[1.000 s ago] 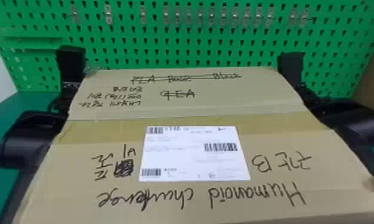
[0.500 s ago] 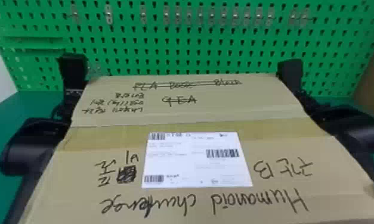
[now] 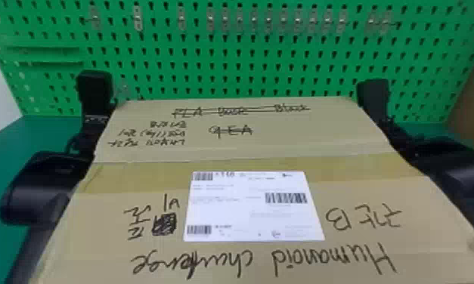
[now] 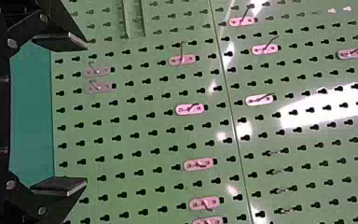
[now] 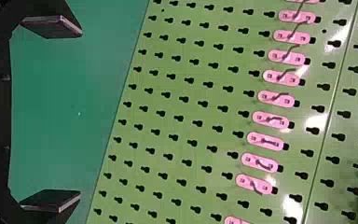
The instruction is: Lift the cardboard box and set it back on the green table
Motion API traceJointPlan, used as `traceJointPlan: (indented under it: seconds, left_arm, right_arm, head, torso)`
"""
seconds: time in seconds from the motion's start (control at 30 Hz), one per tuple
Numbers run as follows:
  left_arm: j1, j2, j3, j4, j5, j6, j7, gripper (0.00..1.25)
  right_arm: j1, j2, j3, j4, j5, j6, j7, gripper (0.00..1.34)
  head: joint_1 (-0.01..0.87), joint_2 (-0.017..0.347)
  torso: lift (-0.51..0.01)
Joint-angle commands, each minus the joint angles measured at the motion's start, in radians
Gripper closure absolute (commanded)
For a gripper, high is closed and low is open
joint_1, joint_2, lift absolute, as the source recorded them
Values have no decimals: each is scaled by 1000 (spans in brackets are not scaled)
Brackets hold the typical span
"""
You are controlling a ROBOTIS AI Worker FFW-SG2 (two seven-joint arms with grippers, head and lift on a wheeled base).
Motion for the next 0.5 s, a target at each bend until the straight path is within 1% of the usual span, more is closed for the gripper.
traceJointPlan:
  seconds: [0.0, 0.1, 0.27, 0.47]
  left_arm:
    - [0, 10, -4, -1, -1, 2, 0, 245]
    - [2, 16, -7, -3, -1, 9, 0, 245]
    - [2, 28, -16, -6, -1, 15, -1, 245]
    - [2, 42, -21, -9, -1, 21, -1, 245]
  right_arm:
    - [4, -6, -7, -4, 1, 2, 0, 87]
    - [8, -11, -13, -6, 1, 2, 0, 87]
    - [14, -26, -14, -14, 5, 9, 0, 87]
    - [16, -34, -19, -17, 6, 11, 0, 87]
  head:
    - [566, 54]
    - [566, 54]
    - [566, 54]
    - [566, 54]
  torso:
    - [-183]
    - [-183]
    - [-183]
    - [-183]
